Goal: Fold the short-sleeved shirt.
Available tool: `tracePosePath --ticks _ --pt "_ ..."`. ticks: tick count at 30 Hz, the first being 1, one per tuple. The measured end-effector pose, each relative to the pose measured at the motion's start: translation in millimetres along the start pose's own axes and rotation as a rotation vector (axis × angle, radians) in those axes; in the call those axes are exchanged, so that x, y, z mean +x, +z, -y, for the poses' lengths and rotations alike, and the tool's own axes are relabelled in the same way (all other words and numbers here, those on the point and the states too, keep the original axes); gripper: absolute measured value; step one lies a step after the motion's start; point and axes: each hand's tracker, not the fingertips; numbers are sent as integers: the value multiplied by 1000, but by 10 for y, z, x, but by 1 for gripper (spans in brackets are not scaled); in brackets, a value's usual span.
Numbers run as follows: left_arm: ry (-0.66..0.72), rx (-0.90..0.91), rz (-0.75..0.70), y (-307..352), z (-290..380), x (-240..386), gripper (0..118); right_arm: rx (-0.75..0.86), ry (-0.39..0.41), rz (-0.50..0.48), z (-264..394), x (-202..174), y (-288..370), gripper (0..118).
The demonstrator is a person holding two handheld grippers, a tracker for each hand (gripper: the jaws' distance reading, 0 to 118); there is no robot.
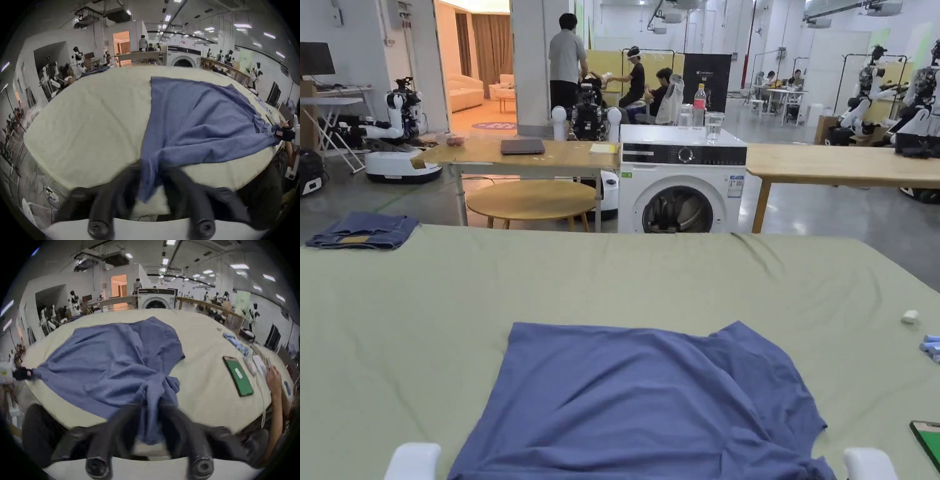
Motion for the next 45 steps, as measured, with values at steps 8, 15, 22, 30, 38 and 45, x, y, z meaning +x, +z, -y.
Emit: tracePosePath --ticks 8,15,22,30,38,45 --pt "-39 241 39 601 -164 523 107 304 -25 -37 -222 -493 655 105" --pt "-45 267 74 464 -152 664 0 394 -2 12 -198 -651 600 0" --pt "35 130 -24 239 85 77 0 334 14 47 -151 -516 502 0" --pt "-67 -33 50 -130 299 -216 113 246 6 64 -67 -275 255 0" --pt "-37 -115 82 -595 51 -188 100 195 -8 94 -110 -65 109 0" --pt "-16 -141 79 -513 -12 5 0 143 -78 49 -80 186 171 49"
